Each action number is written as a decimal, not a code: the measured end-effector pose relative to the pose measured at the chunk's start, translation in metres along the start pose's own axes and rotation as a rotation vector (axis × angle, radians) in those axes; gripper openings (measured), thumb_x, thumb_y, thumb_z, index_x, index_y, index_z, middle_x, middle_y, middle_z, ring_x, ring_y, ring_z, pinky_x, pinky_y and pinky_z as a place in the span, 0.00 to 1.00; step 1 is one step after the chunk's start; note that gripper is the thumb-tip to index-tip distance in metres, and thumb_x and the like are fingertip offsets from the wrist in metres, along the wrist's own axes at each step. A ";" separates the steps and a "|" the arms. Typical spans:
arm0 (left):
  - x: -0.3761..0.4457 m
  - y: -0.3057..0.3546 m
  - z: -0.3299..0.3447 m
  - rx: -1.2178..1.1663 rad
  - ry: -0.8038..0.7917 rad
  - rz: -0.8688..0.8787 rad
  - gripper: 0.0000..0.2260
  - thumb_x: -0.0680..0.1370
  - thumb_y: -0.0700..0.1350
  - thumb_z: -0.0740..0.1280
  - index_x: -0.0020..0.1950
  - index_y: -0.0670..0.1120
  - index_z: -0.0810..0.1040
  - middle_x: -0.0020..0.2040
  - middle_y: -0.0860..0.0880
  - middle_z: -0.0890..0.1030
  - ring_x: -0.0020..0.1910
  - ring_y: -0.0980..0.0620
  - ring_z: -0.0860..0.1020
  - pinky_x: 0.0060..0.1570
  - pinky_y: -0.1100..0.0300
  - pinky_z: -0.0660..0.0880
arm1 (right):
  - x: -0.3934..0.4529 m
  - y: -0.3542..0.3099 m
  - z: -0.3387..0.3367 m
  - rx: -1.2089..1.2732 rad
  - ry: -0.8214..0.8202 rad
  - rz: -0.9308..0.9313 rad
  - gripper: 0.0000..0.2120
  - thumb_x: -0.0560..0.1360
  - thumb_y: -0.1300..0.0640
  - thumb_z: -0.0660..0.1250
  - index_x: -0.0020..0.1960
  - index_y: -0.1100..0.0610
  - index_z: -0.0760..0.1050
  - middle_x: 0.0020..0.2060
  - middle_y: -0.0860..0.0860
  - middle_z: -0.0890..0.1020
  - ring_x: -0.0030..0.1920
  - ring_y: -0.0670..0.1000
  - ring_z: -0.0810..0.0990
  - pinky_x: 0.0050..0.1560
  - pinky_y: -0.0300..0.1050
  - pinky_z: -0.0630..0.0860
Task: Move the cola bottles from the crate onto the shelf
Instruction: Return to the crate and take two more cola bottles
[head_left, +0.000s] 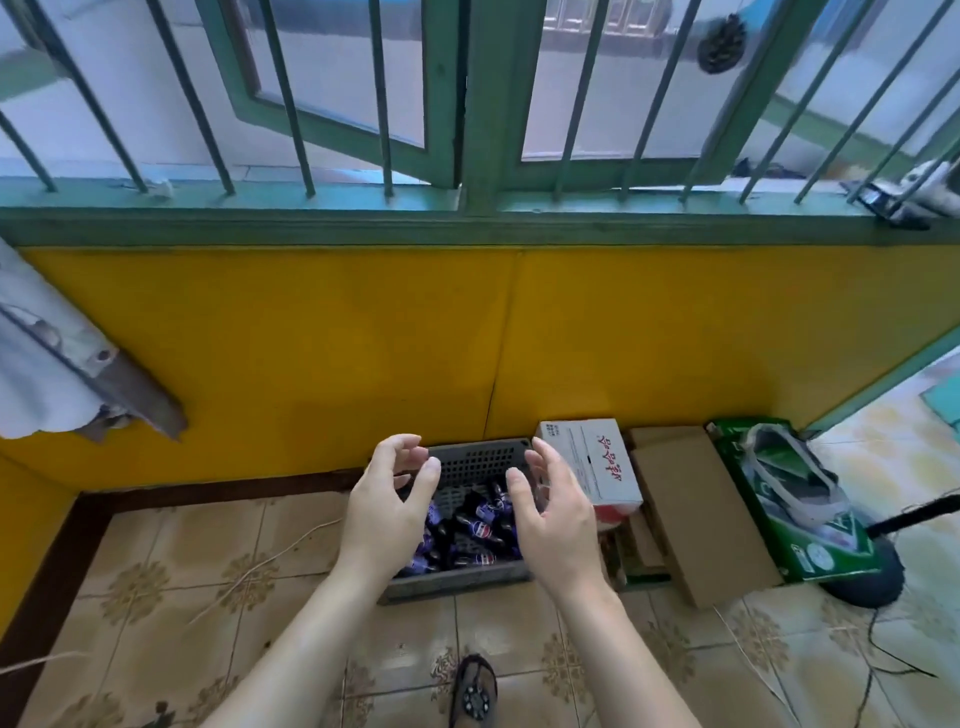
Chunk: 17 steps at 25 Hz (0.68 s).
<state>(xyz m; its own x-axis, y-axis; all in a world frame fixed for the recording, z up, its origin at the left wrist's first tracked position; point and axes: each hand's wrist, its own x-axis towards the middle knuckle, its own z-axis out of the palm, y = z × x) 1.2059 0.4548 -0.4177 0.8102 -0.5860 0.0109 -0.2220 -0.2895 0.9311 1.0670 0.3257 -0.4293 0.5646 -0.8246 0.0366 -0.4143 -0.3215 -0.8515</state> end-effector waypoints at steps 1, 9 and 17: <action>0.020 -0.003 0.007 0.017 -0.004 -0.022 0.11 0.81 0.51 0.65 0.64 0.55 0.73 0.56 0.60 0.79 0.58 0.62 0.77 0.58 0.59 0.75 | 0.022 0.005 0.006 -0.011 -0.028 0.010 0.24 0.82 0.44 0.63 0.76 0.48 0.67 0.67 0.44 0.77 0.67 0.43 0.74 0.67 0.49 0.75; 0.121 -0.064 0.037 0.081 -0.063 -0.210 0.13 0.81 0.52 0.67 0.65 0.56 0.71 0.57 0.60 0.78 0.59 0.61 0.76 0.63 0.53 0.75 | 0.130 0.048 0.061 -0.142 -0.238 0.108 0.26 0.82 0.44 0.62 0.78 0.50 0.63 0.70 0.46 0.74 0.69 0.44 0.72 0.70 0.47 0.71; 0.187 -0.176 0.051 0.188 -0.209 -0.289 0.20 0.80 0.52 0.68 0.70 0.52 0.70 0.60 0.56 0.77 0.62 0.56 0.75 0.64 0.56 0.72 | 0.184 0.112 0.156 -0.262 -0.363 0.173 0.27 0.83 0.44 0.61 0.79 0.51 0.62 0.72 0.48 0.74 0.72 0.49 0.72 0.68 0.46 0.71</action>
<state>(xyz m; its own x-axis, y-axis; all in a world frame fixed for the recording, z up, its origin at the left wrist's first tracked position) 1.3690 0.3578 -0.5985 0.7303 -0.5957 -0.3343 -0.1121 -0.5873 0.8016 1.2357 0.2105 -0.5993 0.6651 -0.6756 -0.3182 -0.6635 -0.3390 -0.6669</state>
